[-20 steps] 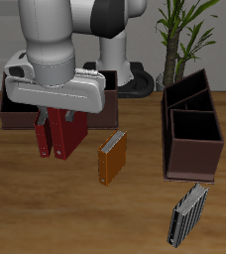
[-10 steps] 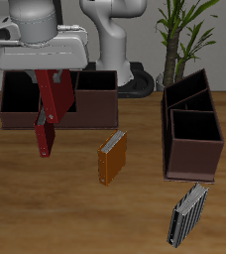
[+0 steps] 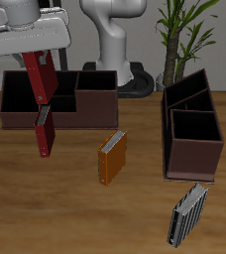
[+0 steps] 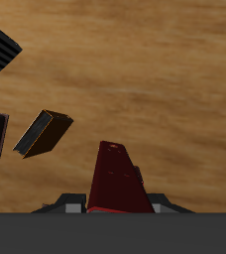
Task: Place the left red book into the back desk caddy's left compartment and place the right red book into the left desk caddy's right compartment and place the orange book into the left desk caddy's back compartment
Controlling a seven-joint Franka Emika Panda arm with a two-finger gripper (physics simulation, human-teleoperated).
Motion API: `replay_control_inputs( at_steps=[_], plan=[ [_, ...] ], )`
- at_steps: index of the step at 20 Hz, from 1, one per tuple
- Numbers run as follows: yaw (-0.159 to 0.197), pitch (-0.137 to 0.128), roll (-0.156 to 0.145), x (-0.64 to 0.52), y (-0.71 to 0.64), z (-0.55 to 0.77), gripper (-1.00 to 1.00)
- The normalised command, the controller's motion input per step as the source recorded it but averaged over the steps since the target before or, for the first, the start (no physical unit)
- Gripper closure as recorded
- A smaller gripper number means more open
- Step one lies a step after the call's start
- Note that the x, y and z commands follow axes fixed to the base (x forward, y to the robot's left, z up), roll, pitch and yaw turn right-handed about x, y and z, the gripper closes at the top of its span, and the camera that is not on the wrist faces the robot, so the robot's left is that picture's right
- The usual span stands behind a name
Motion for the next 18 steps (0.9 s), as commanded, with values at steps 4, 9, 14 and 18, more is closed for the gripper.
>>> replay_control_inputs(
  at_steps=[4,9,14,18],
  plan=[
    [0.127,-0.009,0.002,-0.39,-0.33,0.04,1.0],
    [0.043,-0.018,-0.04,-0.39,-0.44,0.17,1.0],
    [0.047,0.003,-0.043,-0.35,-0.62,0.03,1.0],
    [-0.024,-0.028,-0.044,-0.47,-0.6,0.02,1.0]
  ],
)
